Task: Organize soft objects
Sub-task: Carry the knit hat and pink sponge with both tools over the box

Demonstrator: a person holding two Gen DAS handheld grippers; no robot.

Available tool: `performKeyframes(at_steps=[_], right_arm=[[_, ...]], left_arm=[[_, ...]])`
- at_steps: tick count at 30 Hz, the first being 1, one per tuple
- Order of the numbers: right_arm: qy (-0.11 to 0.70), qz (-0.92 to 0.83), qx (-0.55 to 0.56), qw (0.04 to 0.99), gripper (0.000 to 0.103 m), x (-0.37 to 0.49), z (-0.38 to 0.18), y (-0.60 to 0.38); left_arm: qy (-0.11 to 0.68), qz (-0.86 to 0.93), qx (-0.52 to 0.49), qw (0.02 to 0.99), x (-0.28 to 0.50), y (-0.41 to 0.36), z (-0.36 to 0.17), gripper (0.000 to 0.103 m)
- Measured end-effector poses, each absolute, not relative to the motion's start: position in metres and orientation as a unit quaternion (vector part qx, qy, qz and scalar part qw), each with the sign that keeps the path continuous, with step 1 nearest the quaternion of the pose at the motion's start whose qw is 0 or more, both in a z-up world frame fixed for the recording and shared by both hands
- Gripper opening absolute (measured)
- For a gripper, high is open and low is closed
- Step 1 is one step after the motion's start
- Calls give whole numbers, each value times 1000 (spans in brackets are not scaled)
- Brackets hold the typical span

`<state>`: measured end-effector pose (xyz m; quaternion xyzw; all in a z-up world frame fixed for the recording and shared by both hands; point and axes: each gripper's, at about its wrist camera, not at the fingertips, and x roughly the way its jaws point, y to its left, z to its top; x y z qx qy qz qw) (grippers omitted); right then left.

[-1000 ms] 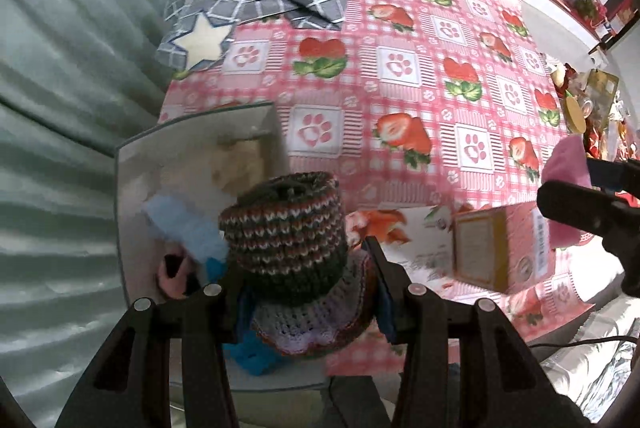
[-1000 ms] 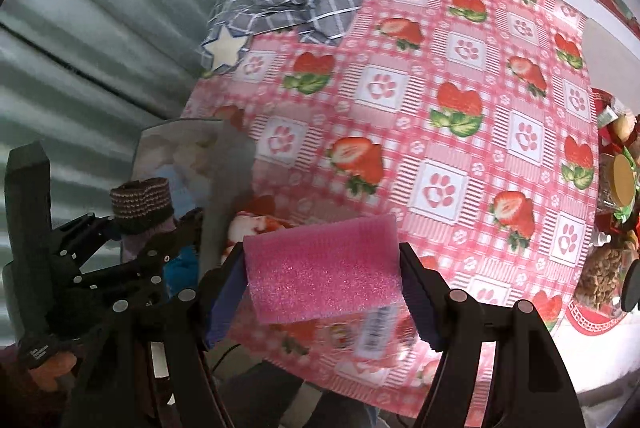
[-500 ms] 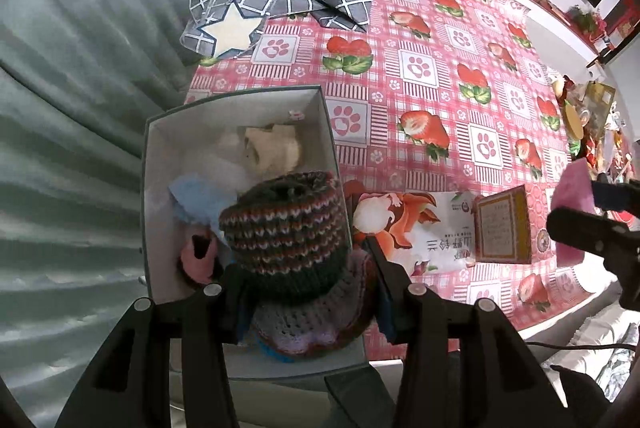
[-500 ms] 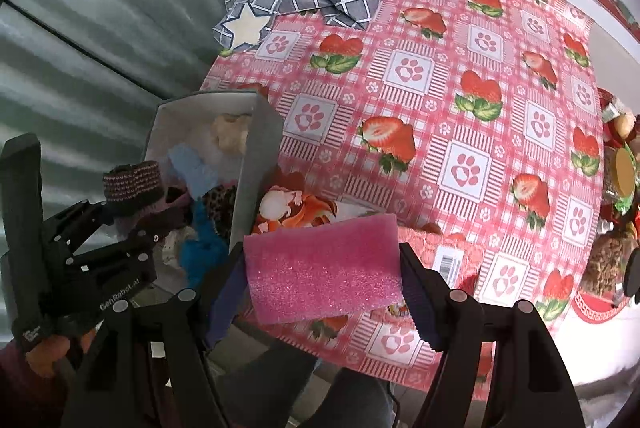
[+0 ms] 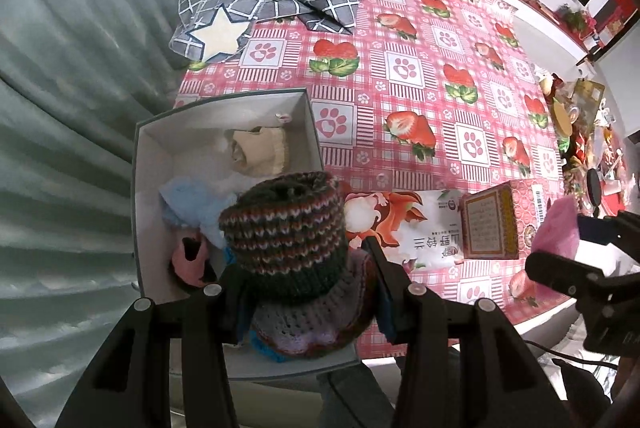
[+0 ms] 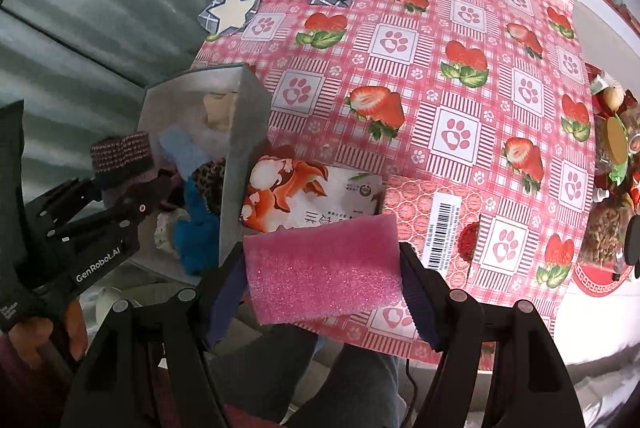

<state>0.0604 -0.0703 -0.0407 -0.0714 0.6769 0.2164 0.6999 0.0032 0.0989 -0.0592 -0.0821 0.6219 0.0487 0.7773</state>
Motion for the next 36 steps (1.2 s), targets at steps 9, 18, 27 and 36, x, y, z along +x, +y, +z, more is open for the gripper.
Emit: performKeyframes(at_steps=[9,18,27,36], right_arm=[[674,236,-93,694,73,58,-40,-48],[672,266,-123,680,73,55,-43,-14],[672,296,-157,660,73,51,-49,22],[668,319,-183,647,73,52,-54,57]], left_arm=[[617,75,-109,776,-9,121,-59,51],[615,106,-137,769,-25,148,-61,51],[613,141,-169,758,-42,178,-67,51],[620,166,-189,743,-52,205,-78,52]])
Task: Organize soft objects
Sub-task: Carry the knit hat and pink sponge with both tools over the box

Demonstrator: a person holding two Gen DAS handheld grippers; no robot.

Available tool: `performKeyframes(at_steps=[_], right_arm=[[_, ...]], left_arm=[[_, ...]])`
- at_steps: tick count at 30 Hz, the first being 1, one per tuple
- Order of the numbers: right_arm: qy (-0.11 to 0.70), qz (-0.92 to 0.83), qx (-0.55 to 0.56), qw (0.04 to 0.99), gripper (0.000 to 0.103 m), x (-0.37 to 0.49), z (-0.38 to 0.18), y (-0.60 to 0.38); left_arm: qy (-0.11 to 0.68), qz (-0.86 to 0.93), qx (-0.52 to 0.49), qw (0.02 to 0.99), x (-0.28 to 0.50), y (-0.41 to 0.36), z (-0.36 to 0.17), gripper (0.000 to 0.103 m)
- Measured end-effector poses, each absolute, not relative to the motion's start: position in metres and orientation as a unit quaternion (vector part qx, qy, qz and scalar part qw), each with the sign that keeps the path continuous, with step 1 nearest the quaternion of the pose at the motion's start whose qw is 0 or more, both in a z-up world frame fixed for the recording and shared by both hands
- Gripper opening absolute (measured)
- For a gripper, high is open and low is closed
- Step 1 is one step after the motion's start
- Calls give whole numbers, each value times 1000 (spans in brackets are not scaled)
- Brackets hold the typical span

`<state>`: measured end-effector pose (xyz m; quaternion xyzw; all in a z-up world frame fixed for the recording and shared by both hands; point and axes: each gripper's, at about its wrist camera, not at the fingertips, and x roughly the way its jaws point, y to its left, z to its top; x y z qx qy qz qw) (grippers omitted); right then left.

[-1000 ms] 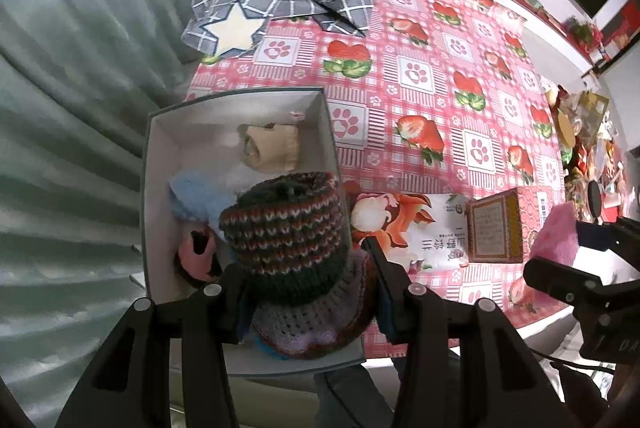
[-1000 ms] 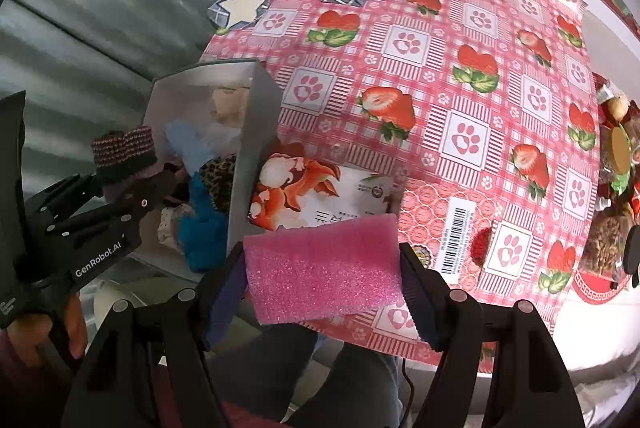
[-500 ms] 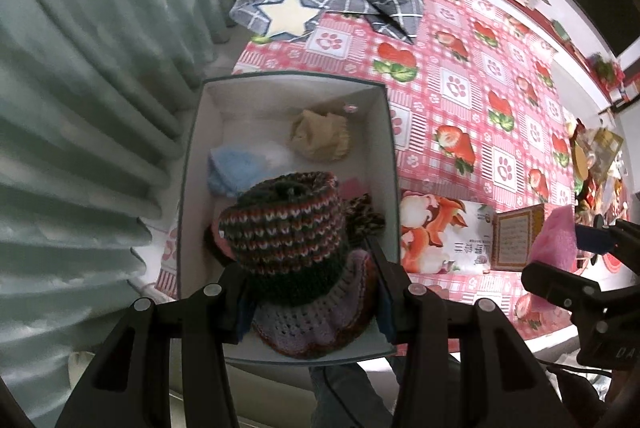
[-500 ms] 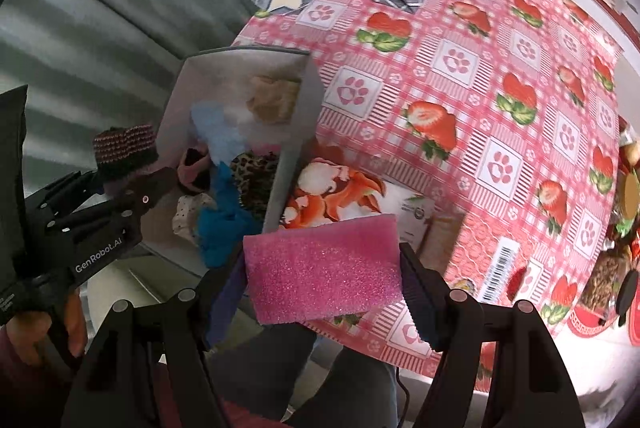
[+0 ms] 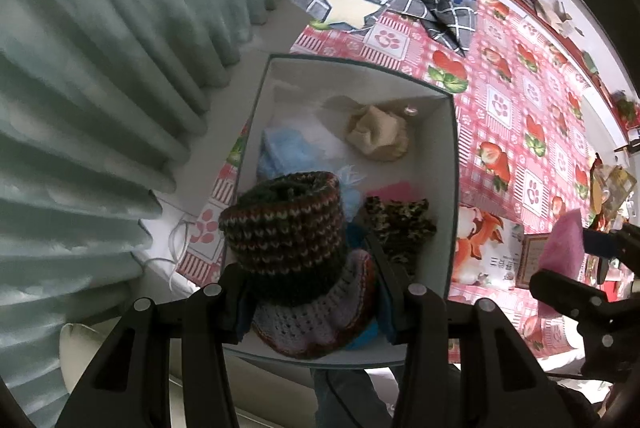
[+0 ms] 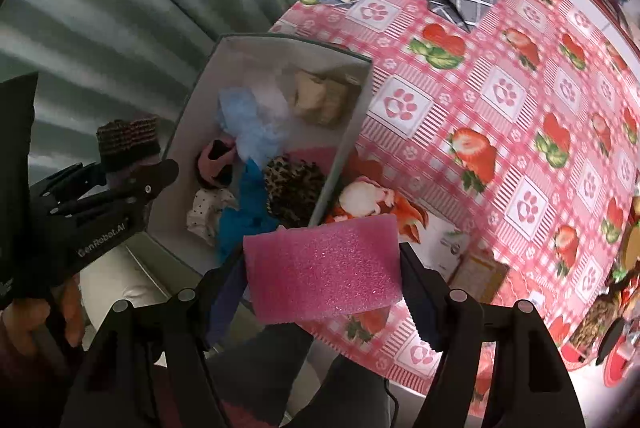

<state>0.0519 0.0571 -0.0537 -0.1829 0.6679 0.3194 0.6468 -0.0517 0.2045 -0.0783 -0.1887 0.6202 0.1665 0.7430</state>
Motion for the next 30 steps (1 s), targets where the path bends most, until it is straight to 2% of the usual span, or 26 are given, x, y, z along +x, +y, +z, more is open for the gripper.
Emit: performKeyframes(at_steps=[30], right_arm=[[653,354,-204,638,73,62,-68,122]], left_arm=[[648,166,-183,721,-46,204,-105,52]])
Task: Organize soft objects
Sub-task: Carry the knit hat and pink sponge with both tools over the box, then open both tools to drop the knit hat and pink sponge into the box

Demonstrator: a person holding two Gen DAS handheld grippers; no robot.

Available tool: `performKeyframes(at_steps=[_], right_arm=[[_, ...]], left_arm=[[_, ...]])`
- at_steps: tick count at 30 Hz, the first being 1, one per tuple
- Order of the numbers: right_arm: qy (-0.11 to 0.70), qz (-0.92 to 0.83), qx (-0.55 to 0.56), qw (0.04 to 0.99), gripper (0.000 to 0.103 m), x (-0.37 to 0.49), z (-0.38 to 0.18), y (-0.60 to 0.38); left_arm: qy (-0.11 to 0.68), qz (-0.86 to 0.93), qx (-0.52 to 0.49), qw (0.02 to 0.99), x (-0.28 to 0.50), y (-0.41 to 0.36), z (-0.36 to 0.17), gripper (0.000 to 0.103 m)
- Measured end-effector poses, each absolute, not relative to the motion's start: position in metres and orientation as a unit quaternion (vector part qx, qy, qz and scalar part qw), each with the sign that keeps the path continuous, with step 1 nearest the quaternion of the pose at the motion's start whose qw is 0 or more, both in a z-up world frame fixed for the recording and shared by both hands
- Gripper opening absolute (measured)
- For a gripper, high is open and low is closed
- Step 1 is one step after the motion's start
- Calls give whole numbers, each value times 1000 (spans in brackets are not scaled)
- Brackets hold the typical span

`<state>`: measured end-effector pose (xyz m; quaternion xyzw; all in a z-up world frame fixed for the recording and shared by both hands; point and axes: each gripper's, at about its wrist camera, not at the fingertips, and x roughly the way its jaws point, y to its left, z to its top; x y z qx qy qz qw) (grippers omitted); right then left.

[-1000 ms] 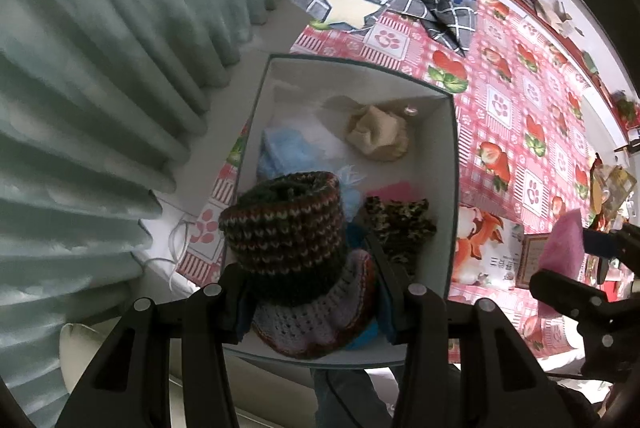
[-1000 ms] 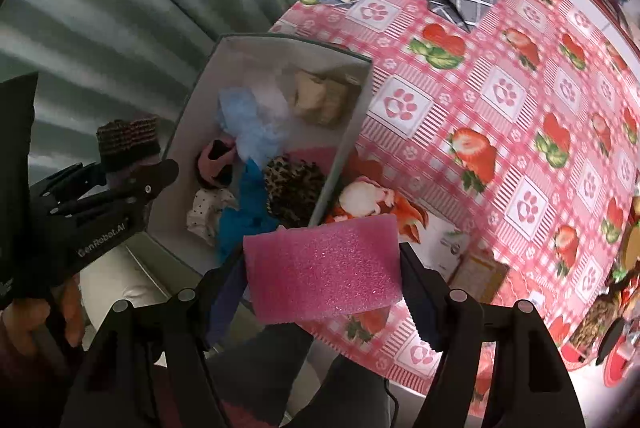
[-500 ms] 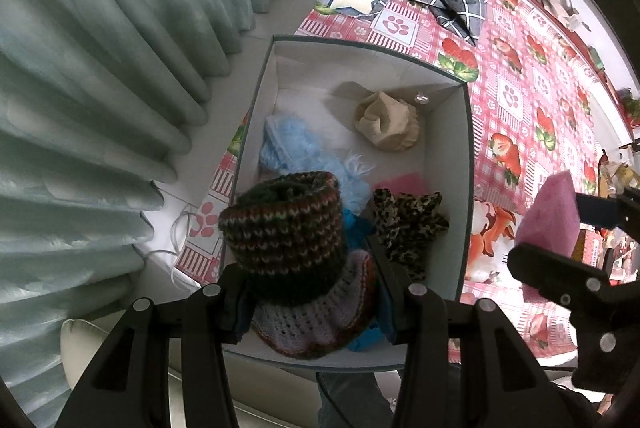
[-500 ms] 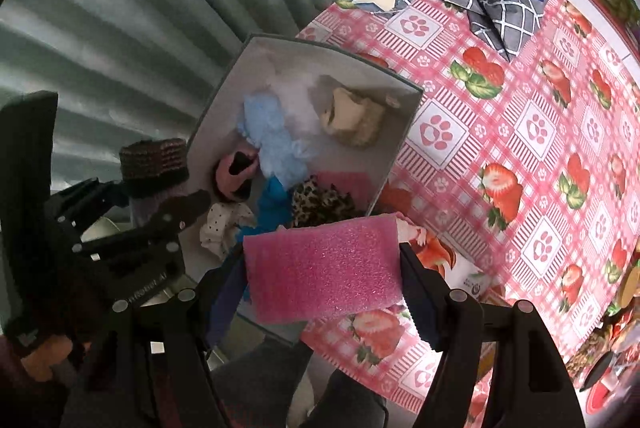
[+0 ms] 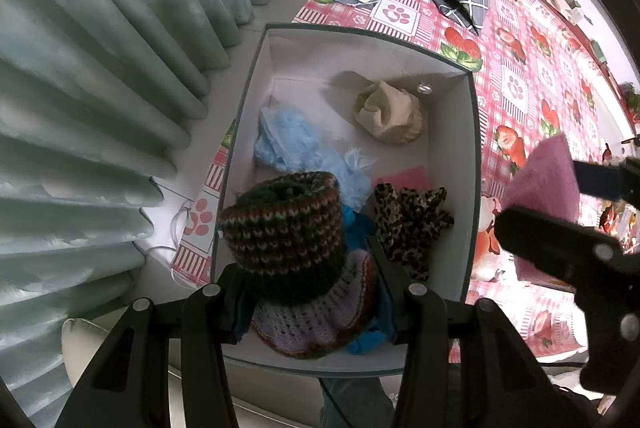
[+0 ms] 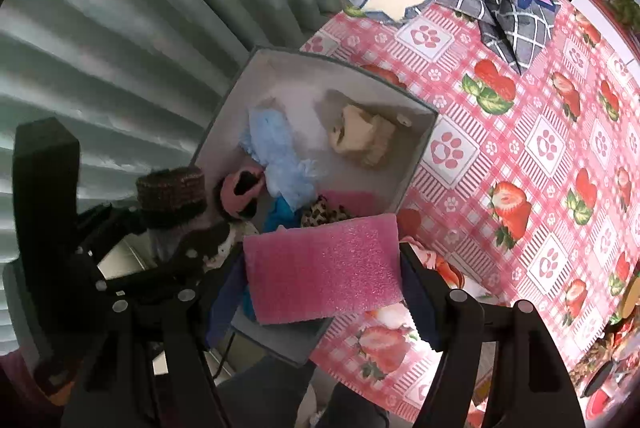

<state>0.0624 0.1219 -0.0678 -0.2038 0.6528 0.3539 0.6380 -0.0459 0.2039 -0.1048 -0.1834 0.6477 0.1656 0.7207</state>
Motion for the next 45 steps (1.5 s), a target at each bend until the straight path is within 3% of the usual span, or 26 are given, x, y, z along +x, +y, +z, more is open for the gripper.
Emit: performKeyframes(at_steps=[28,31,35,36,38,44,45], right_arm=[[640,358,-242,635,73,58,-78,144],[642,361,-241,632,73,58,-78,145],[638,373,-244,628,74,55,-77,148],[638,373,-244,628,76,55,-77,148],[635,368,-249,632,91,54,-77,148],[632,368,-240,639,91,55,-72,146],[632,367,-241,639,96,55,-72,146]], left_arm=[[655,161,-188,714,-51,205,-113,53],[651,156,-194,717,-51,205,-112,59],[636,146,-200,731,-53,201,-105,81],[632,144,-195,736,-53,200,-102,81],[625,139,-190,744,-52,198,-99,83],[611,151,-177,757,-51,198,-92,97],[602,155,-174,764,-52,199,-88,97]])
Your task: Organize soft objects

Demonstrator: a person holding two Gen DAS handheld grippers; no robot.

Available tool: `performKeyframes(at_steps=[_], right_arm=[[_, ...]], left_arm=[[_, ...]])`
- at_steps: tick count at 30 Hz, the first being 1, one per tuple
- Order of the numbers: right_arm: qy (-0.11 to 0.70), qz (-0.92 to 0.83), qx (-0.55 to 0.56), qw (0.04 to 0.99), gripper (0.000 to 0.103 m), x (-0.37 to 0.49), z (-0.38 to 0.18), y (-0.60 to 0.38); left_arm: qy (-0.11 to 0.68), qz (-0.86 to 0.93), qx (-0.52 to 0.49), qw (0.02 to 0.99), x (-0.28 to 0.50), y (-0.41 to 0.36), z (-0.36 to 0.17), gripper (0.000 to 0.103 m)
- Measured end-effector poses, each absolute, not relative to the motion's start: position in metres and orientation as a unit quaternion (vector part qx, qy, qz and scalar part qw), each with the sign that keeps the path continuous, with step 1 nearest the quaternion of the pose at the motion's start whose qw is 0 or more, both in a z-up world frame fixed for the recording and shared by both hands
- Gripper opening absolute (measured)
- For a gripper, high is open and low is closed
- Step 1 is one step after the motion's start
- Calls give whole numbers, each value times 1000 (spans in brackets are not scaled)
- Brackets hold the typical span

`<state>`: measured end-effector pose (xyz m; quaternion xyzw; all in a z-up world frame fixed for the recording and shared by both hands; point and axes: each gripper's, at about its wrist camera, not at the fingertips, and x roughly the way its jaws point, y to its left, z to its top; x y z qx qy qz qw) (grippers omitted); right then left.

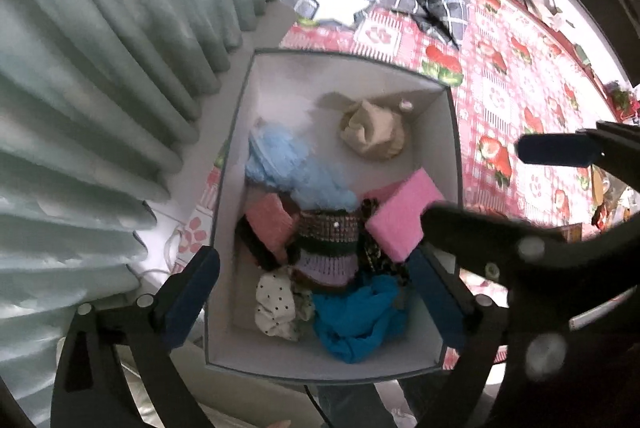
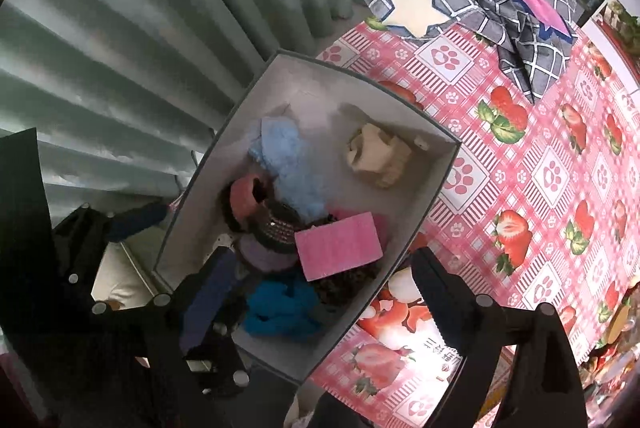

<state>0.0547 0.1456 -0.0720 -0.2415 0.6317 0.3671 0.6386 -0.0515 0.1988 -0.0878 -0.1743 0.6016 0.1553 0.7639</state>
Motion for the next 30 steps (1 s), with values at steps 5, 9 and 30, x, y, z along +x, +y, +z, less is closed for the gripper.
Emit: performKeyframes(at_steps=[5,9,30], right_arm=[[613,350,-257,661,103,55,-66,138],[609,344,-252,669,103,57,-60,132],[614,332,-211,685,103,47,-48,122]], left_arm=[[576,185,-148,783,-51,202,-79,97],[583,162,-154,781,-45,201,-82,97],[600,136,-122,779,-53,189,-68,97]])
